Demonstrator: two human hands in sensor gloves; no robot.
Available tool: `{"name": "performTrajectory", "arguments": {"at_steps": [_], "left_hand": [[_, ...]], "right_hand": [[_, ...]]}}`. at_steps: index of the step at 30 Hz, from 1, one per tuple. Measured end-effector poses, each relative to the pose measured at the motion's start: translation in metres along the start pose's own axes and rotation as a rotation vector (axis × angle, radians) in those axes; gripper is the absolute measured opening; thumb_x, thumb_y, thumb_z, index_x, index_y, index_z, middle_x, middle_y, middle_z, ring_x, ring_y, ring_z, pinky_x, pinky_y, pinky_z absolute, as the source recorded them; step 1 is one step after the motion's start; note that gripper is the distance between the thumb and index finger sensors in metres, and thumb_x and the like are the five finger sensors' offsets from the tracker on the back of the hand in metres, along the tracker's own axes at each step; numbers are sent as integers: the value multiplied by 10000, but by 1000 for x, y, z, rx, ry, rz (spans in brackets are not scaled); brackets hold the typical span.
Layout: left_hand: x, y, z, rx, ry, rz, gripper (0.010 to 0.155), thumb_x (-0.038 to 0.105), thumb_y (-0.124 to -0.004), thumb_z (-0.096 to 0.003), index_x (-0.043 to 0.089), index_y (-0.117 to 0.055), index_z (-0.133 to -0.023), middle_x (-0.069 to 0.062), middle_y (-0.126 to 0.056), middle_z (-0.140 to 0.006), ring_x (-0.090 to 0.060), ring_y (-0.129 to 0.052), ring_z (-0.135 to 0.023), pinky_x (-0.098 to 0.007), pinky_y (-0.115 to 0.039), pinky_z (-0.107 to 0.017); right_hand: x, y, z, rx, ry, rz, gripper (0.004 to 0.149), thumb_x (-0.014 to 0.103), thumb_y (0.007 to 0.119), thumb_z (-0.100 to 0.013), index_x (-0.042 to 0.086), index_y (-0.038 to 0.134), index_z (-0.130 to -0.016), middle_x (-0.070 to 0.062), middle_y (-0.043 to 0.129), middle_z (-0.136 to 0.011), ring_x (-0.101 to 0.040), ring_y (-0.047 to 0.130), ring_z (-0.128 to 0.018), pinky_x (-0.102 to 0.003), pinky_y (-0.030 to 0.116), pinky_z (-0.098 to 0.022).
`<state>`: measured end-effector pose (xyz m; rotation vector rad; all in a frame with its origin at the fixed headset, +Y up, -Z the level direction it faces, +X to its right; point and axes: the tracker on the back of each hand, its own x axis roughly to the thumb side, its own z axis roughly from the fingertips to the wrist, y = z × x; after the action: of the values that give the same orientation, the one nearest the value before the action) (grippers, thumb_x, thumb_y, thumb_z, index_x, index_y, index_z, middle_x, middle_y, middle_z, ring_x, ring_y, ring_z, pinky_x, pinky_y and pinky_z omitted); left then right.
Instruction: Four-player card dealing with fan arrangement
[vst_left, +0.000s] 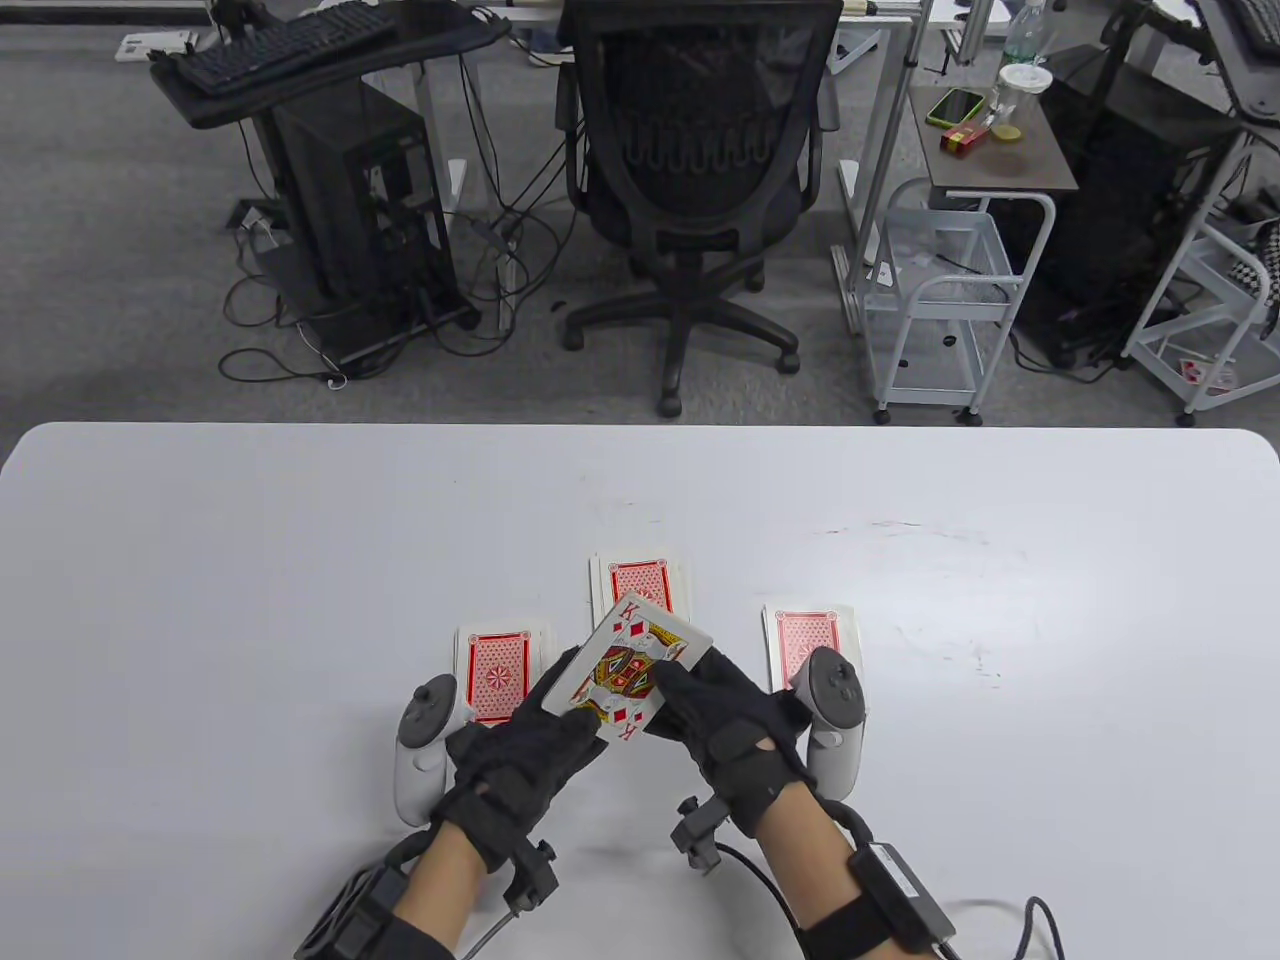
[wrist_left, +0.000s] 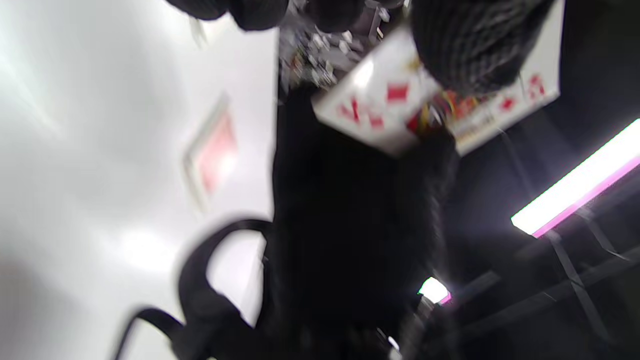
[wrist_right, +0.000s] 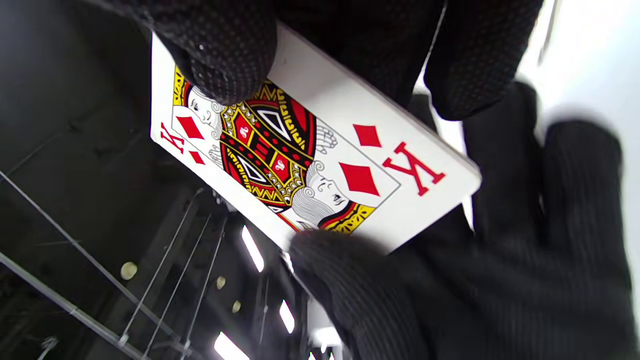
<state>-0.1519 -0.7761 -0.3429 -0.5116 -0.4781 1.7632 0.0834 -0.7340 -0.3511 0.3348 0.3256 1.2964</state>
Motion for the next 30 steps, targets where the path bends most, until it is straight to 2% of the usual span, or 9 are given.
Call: {"name": "performTrajectory", "arguments": {"at_steps": [2, 5, 8, 11, 16, 18, 21, 26, 30], "left_hand": [[2, -8, -2, 38, -28, 50, 689, 524, -728, -506, 460, -358, -1083, 132, -409, -1204, -400, -443, -1125, -570, -488, -777], [2, -9, 0, 47, -24, 65, 594, 498, -686, -523, 487, -450, -1068, 102, -390, -1212, -426, -428, -1122, -575, -486, -775], [4, -5, 2, 52, -28, 57, 548, 490, -688, -520, 481, -549, -1050, 41, -472, -1203, -501, -552, -1069, -600, -568, -739], [7, -5, 1, 29, -20, 10, 541, 475, -702, -520, 467, -568, -1043, 6, -635, -1138, -438, -842, -918, -574, -754, -629], [8, -10, -1, 4, -7, -33, 542, 454, -708, -525, 413, -573, -1048, 30, -700, -1097, -412, -889, -851, -530, -808, -579], [10, -10, 0, 12, -15, -31, 546, 447, -729, -524, 367, -593, -1047, 27, -710, -1087, -404, -876, -853, -502, -819, -580], [10, -3, 4, 48, 2, -55, 555, 450, -769, -514, 303, -635, -1032, -6, -762, -1049, -372, -918, -820, -469, -854, -559], [14, -4, 5, 17, -13, -43, 523, 412, -752, -527, 380, -631, -1035, -23, -738, -1071, -393, -884, -857, -495, -826, -587], [10, -3, 6, 33, 2, -47, 538, 429, -742, -531, 371, -599, -1047, -22, -747, -1065, -384, -898, -847, -485, -836, -581]], "right_hand": [[-2, 6, 2, 45, 38, 68, 449, 267, 729, -577, 149, 613, -994, -124, 745, -936, -399, 878, -834, -637, 655, -579], [4, 2, 5, -92, 66, 189, 463, 282, 770, -574, 131, 642, -993, -154, 749, -916, -423, 886, -766, -645, 642, -566], [29, -6, 5, -129, -1, 504, 695, 429, 745, -593, 92, 418, -1105, -201, 546, -1008, -488, 741, -853, -687, 569, -586], [63, -4, 1, -157, -150, 660, 672, 496, 725, -591, 133, 491, -1106, -196, 573, -1014, -509, 726, -874, -701, 558, -588], [90, 25, -8, -202, -205, 871, 622, 646, 730, -544, 174, 745, -949, -88, 800, -861, -397, 902, -744, -716, 568, -591], [89, 33, -10, -274, -194, 861, 423, 482, 839, -516, 195, 829, -827, -44, 879, -745, -341, 973, -639, -719, 577, -582], [86, 35, -15, -162, -263, 784, 401, 370, 839, -500, 167, 828, -846, -70, 881, -767, -357, 974, -661, -730, 569, -581], [77, 19, -10, -301, -208, 878, 532, 519, 819, -515, 168, 783, -914, -87, 845, -817, -363, 949, -689, -691, 610, -576], [73, 16, -15, -224, -252, 726, 375, 358, 836, -510, 179, 843, -840, -78, 892, -760, -346, 986, -639, -692, 623, -567]]}}
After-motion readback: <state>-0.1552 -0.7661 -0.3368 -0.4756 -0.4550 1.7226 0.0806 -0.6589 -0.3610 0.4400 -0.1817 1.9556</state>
